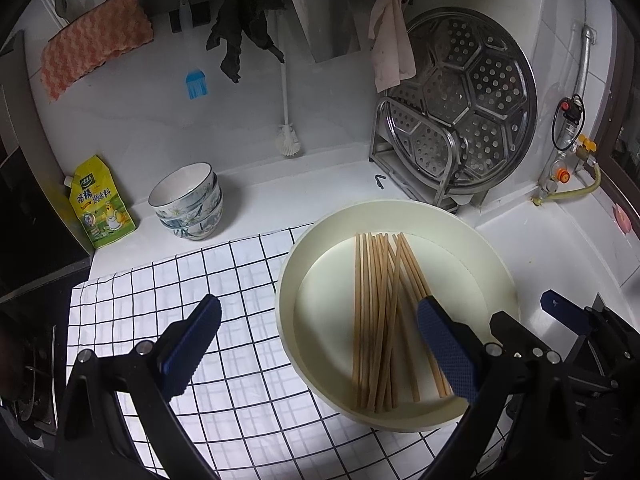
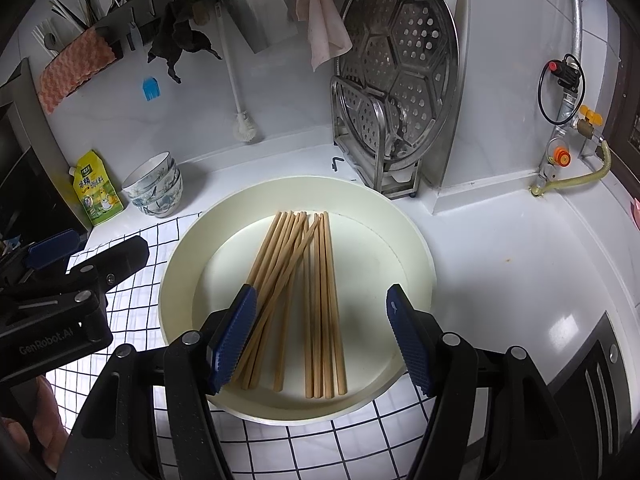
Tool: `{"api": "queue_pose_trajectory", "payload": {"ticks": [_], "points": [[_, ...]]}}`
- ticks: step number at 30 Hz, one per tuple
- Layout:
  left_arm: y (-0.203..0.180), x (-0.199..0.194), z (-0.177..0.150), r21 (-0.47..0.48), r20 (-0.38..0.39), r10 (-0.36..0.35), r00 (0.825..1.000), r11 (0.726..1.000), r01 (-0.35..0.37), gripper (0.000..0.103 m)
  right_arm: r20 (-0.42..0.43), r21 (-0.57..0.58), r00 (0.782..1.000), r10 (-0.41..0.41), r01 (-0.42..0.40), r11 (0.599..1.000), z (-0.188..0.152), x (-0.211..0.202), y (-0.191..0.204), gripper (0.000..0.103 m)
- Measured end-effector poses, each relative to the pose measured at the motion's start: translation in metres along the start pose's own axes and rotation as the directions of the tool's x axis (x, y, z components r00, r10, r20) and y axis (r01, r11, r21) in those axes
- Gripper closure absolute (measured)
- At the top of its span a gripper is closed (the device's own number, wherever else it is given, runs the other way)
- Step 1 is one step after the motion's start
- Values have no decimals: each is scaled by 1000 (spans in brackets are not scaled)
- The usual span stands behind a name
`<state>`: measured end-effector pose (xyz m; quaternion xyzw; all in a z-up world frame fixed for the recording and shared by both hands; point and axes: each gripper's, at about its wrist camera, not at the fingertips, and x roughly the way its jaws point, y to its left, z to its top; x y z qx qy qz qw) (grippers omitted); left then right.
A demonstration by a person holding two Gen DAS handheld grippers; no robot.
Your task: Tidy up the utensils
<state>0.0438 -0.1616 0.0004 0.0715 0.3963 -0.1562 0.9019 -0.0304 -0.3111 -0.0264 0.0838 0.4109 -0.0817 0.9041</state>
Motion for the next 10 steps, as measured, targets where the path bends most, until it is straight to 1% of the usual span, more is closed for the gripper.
{"api": "queue_pose_trajectory", "payload": {"ticks": [10], "points": [[0,3,-1,-7,-26,-10,1000,1000,10,6,1,-1,1000,0,0,1000,1,-1,0,38]]}}
